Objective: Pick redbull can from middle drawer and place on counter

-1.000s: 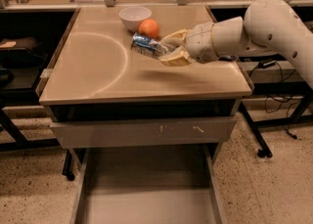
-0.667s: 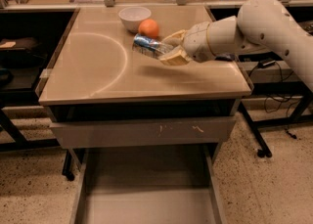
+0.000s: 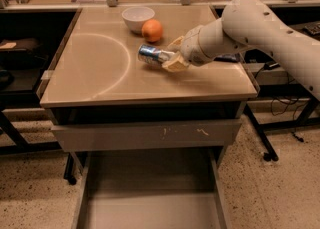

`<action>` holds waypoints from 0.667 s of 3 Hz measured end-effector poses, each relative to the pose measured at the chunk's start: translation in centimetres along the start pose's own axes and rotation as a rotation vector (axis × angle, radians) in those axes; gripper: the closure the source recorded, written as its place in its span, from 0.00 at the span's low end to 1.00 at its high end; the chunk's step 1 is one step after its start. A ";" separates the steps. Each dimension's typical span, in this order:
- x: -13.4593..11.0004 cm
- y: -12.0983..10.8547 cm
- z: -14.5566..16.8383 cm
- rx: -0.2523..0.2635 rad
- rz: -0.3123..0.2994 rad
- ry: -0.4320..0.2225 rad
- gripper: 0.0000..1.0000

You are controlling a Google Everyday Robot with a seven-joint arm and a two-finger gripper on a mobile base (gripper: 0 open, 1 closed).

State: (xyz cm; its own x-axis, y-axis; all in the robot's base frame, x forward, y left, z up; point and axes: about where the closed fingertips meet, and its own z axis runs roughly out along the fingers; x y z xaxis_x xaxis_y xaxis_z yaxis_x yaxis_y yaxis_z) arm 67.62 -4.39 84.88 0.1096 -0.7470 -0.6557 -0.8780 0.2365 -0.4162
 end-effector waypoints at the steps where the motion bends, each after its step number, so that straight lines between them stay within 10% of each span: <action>1: 0.3 0.0 0.1 0.000 0.002 0.010 0.82; 2: 0.3 0.0 0.1 0.000 0.002 0.010 0.57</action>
Offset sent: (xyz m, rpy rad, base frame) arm 0.0008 -0.0015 -0.0024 -0.0075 0.0033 -0.0054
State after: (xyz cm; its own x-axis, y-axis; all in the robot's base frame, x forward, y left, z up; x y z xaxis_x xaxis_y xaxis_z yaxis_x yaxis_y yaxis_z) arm 67.70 -4.53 84.64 0.1035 -0.7525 -0.6504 -0.8781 0.2380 -0.4151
